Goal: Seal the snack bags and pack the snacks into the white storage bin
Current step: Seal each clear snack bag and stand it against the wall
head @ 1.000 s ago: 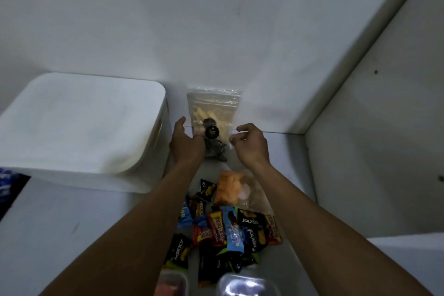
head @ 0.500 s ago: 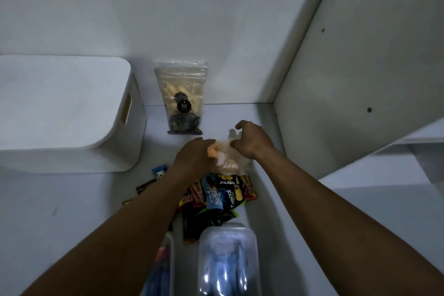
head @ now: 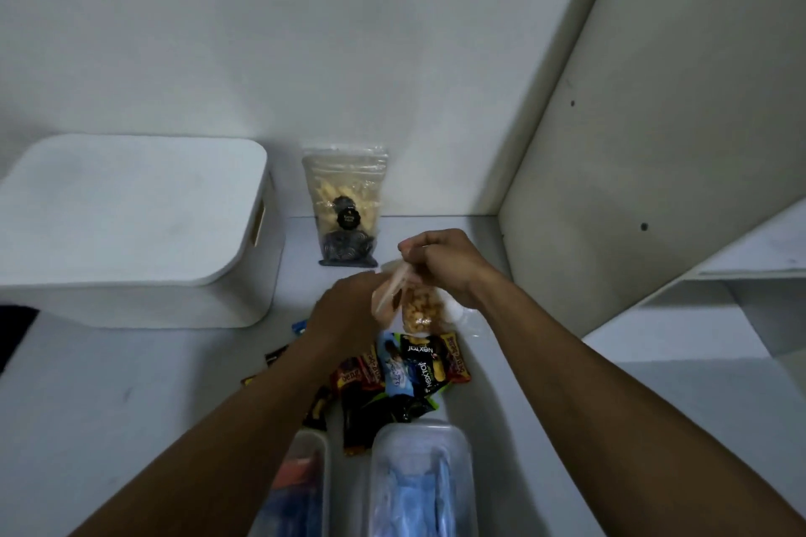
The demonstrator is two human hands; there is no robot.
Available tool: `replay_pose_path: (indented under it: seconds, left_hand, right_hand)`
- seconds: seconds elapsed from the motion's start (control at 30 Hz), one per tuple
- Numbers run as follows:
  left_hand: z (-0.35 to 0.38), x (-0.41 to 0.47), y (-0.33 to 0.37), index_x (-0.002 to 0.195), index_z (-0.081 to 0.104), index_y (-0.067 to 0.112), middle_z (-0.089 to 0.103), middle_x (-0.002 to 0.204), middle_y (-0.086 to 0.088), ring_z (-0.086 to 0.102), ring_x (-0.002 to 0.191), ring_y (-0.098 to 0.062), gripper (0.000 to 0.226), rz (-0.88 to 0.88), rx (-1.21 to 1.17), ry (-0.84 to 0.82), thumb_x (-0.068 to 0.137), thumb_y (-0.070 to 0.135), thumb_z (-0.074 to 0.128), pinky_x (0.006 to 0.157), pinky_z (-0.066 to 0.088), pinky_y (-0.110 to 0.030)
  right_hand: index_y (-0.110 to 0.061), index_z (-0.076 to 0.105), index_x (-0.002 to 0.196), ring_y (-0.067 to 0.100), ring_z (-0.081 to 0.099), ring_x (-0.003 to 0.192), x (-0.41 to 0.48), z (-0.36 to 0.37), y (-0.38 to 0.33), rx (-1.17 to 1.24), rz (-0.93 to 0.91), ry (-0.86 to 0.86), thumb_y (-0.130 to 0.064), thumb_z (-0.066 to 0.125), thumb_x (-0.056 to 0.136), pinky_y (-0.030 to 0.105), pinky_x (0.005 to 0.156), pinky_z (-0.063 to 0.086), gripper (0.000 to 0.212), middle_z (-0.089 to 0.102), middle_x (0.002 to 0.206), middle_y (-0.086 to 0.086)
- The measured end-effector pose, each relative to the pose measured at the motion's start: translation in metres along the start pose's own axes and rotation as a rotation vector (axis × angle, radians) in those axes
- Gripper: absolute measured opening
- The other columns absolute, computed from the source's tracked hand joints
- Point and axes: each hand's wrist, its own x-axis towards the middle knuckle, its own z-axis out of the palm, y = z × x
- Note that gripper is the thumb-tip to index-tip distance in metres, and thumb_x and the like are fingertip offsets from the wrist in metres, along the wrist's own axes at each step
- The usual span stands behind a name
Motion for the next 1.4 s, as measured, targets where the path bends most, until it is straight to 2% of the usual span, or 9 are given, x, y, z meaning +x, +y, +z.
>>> replay_pose_path:
  seconds: [0.13, 0.2, 0.3, 0.4, 0.53, 0.63, 0.73, 1.13, 1.4]
  left_hand:
    - [-0.036, -0.025, 0.01, 0.081, 0.067, 0.028, 0.069, 0.075, 0.004, 0.063, 0.068, -0.008, 0.009, 0.018, -0.175, 0.109, 0.08, 0.02, 0.069, 0.062, 0.047, -0.026]
    - [-0.06, -0.035, 0.022, 0.068, 0.066, 0.027, 0.066, 0.062, 0.003, 0.062, 0.062, -0.008, 0.02, -0.004, -0.285, 0.222, 0.086, 0.021, 0.067, 0.056, 0.043, -0.026]
    - [-0.101, -0.042, 0.042, 0.089, 0.079, 0.022, 0.075, 0.083, 0.005, 0.069, 0.08, -0.011, 0.018, -0.064, -0.404, 0.301, 0.092, 0.031, 0.064, 0.07, 0.048, -0.024]
    - [-0.147, -0.044, 0.061, 0.097, 0.08, 0.028, 0.077, 0.096, 0.011, 0.07, 0.09, -0.003, 0.025, -0.037, -0.523, 0.289, 0.086, 0.043, 0.064, 0.085, 0.054, -0.029]
    - [-0.207, -0.05, 0.094, 0.099, 0.079, 0.019, 0.077, 0.096, 0.005, 0.071, 0.09, -0.008, 0.018, 0.007, -0.645, 0.236, 0.095, 0.022, 0.062, 0.08, 0.056, -0.029]
    - [-0.242, -0.058, 0.114, 0.095, 0.079, 0.021, 0.078, 0.093, 0.003, 0.072, 0.092, -0.016, 0.017, 0.025, -0.671, 0.196, 0.096, 0.025, 0.062, 0.081, 0.058, -0.037]
    - [-0.269, -0.066, 0.131, 0.098, 0.077, 0.02, 0.078, 0.093, 0.001, 0.074, 0.09, -0.017, 0.015, 0.091, -0.709, 0.239, 0.094, 0.029, 0.065, 0.079, 0.059, -0.039]
    - [-0.335, -0.091, 0.191, 0.1, 0.071, 0.001, 0.076, 0.091, -0.013, 0.075, 0.082, -0.023, 0.017, 0.306, -0.923, 0.388, 0.091, 0.016, 0.069, 0.078, 0.062, -0.037]
    - [-0.337, -0.093, 0.195, 0.085, 0.074, 0.006, 0.076, 0.079, -0.011, 0.074, 0.076, -0.021, 0.009, 0.324, -0.748, 0.499, 0.089, 0.014, 0.071, 0.075, 0.059, -0.036]
  right_hand:
    - [0.004, 0.07, 0.091, 0.023, 0.065, 0.078, -0.021, 0.013, -0.033, 0.197, -0.008, -0.016, 0.008, 0.06, 0.091, 0.027, 0.068, 0.059, 0.011, 0.066, 0.092, 0.017]
    - [0.004, 0.07, 0.09, 0.021, 0.066, 0.073, -0.036, 0.014, -0.052, 0.251, -0.025, -0.013, 0.007, 0.061, 0.091, 0.028, 0.071, 0.059, 0.009, 0.065, 0.088, 0.016]
    - [0.004, 0.069, 0.093, 0.022, 0.068, 0.072, -0.065, 0.011, -0.084, 0.272, -0.062, 0.023, -0.001, 0.063, 0.093, 0.032, 0.072, 0.061, 0.008, 0.065, 0.084, 0.017]
    - [-0.005, 0.074, 0.093, 0.019, 0.06, 0.07, -0.1, 0.003, -0.119, 0.059, -0.15, 0.093, -0.04, 0.052, 0.101, 0.03, 0.06, 0.057, 0.042, 0.061, 0.078, 0.008]
    - [-0.017, 0.078, 0.091, 0.015, 0.057, 0.078, -0.138, 0.0, -0.163, -0.093, -0.358, 0.091, -0.071, 0.04, 0.092, 0.032, 0.069, 0.052, 0.066, 0.062, 0.083, 0.001]
    - [-0.013, 0.075, 0.094, 0.012, 0.061, 0.085, -0.163, 0.003, -0.189, -0.172, -0.537, 0.095, -0.05, 0.064, 0.091, 0.031, 0.073, 0.051, 0.039, 0.067, 0.087, -0.001]
    - [-0.007, 0.072, 0.091, 0.012, 0.064, 0.081, -0.184, 0.003, -0.211, -0.184, -0.669, 0.113, -0.026, 0.068, 0.092, 0.032, 0.071, 0.052, 0.019, 0.07, 0.082, 0.003]
    - [0.0, 0.071, 0.084, 0.014, 0.066, 0.072, -0.244, -0.005, -0.281, -0.127, -0.85, 0.121, -0.011, 0.071, 0.088, 0.033, 0.066, 0.054, 0.012, 0.072, 0.081, 0.012]
    - [-0.001, 0.073, 0.088, 0.011, 0.065, 0.067, -0.251, -0.006, -0.288, -0.256, -0.849, 0.109, -0.011, 0.068, 0.091, 0.029, 0.063, 0.055, 0.011, 0.071, 0.076, 0.006]
